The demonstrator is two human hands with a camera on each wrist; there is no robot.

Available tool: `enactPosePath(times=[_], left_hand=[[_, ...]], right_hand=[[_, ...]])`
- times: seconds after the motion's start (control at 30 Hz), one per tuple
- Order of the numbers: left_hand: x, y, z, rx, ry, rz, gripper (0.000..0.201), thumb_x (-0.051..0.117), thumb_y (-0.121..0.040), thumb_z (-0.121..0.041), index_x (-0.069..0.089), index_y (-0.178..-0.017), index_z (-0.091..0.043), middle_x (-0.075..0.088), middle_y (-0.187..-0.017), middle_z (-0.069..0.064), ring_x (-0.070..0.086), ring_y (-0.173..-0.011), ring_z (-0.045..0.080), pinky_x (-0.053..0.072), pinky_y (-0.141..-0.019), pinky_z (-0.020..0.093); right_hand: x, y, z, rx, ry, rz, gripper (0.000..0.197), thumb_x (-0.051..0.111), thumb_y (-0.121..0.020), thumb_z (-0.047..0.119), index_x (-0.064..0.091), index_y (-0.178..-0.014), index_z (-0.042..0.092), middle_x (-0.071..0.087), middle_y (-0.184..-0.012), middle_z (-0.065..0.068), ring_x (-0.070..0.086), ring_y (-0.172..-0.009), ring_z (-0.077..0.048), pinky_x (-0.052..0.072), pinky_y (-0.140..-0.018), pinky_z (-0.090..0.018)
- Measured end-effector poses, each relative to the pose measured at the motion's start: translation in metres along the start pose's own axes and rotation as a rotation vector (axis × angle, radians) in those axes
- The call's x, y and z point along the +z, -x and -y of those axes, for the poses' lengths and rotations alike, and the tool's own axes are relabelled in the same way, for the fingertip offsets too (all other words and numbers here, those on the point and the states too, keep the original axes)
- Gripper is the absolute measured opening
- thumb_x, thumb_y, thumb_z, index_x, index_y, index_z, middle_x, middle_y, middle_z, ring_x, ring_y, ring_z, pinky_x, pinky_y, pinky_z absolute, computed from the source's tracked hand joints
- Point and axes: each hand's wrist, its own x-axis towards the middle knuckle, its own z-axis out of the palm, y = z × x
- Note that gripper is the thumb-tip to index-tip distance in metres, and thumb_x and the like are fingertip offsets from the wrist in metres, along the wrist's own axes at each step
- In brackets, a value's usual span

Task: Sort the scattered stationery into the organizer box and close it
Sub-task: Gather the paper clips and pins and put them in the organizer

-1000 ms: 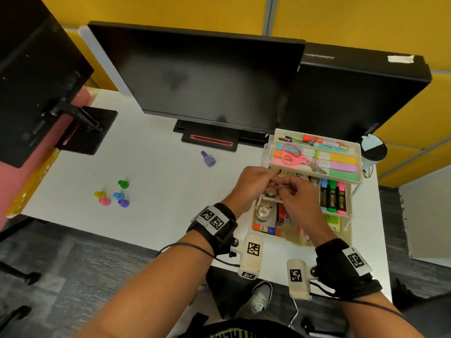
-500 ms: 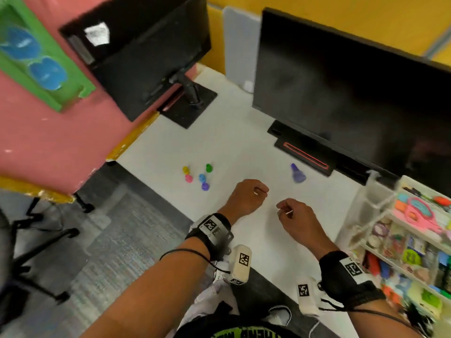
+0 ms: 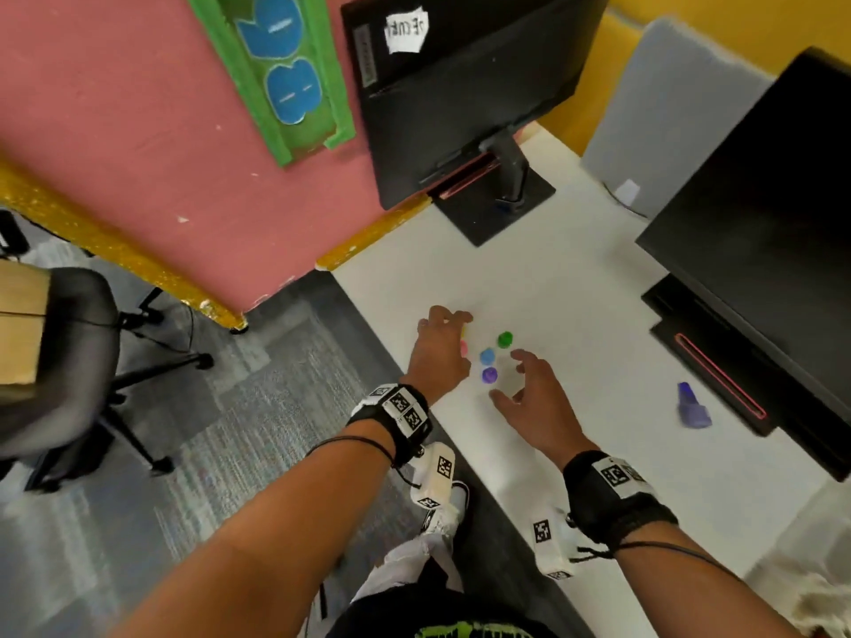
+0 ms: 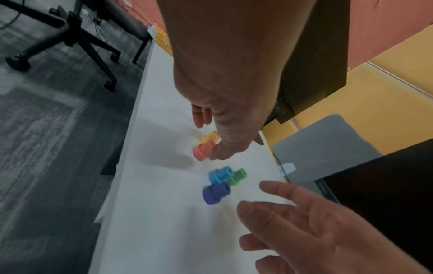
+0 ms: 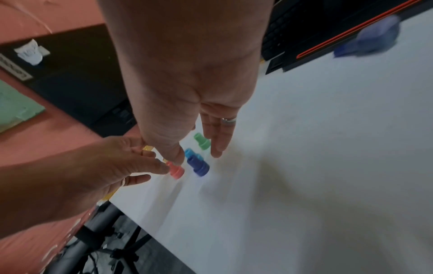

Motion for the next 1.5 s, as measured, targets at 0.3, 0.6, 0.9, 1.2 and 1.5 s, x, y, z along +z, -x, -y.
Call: enactPosePath(times=[0.3, 0.6, 0.9, 1.2, 1.5], left_hand=[[0.007, -0.018, 0.009, 0.169, -0.105, 0.246, 0.052, 0.075, -0.087, -0.007, 0.061, -0.136, -0.017, 0.043, -0.138, 0.011, 0.054, -0.112, 0.03, 0.054, -0.093, 0.044], [0.039, -0.007, -0.013, 0.297, -0.009, 0.239, 0.01, 0.07, -0.093, -0.016, 0.071, -0.097, -0.007, 0.049, -0.108, 0.009, 0.058, -0.085, 0.023, 0.048, -0.07, 0.031], [0.058, 0.008, -0.06, 0.219, 0.233, 0.277, 0.009, 0.08, -0.078, -0.02, 0.071, -0.079, -0.022, 0.065, -0.087, 0.001, 0.068, -0.083, 0.023, 0.052, -0.07, 0.03], [0.084, 0.056, -0.153, 0.5, 0.331, 0.407, 0.022, 0.09, -0.076, -0.017, 0.077, -0.094, -0.016, 0.067, -0.094, 0.002, 0.063, -0.081, 0.011, 0.053, -0.071, 0.023], [0.149, 0.152, -0.262, 0.667, 0.412, 0.655, 0.029, 0.093, -0.072, -0.022, 0.076, -0.095, -0.017, 0.069, -0.099, -0.004, 0.065, -0.084, 0.011, 0.057, -0.078, 0.028]], right_hand=[[0.03, -0.037, 0.012, -0.062, 0.199, -0.005, 0.059, 0.07, -0.097, 0.024, 0.046, -0.15, 0.02, 0.049, -0.139, -0.008, 0.067, -0.105, -0.028, 0.057, -0.092, -0.038], [0.022, -0.019, -0.013, -0.031, 0.239, -0.084, 0.019, 0.056, -0.105, 0.025, 0.068, -0.118, 0.018, 0.058, -0.095, -0.003, 0.063, -0.084, -0.024, 0.055, -0.077, -0.037], [-0.022, 0.026, -0.05, -0.002, 0.052, -0.217, 0.018, 0.067, -0.099, 0.018, 0.074, -0.116, 0.016, 0.063, -0.094, 0.001, 0.061, -0.083, -0.013, 0.054, -0.079, -0.027], [-0.095, 0.145, -0.08, 0.048, -0.178, -0.392, 0.024, 0.072, -0.097, 0.022, 0.072, -0.122, 0.022, 0.072, -0.105, 0.012, 0.065, -0.095, 0.006, 0.049, -0.082, -0.006], [-0.165, 0.306, -0.159, 0.205, -0.19, -0.493, 0.03, 0.075, -0.093, 0.012, 0.074, -0.111, 0.037, 0.073, -0.099, 0.014, 0.067, -0.08, -0.01, 0.053, -0.071, -0.023]])
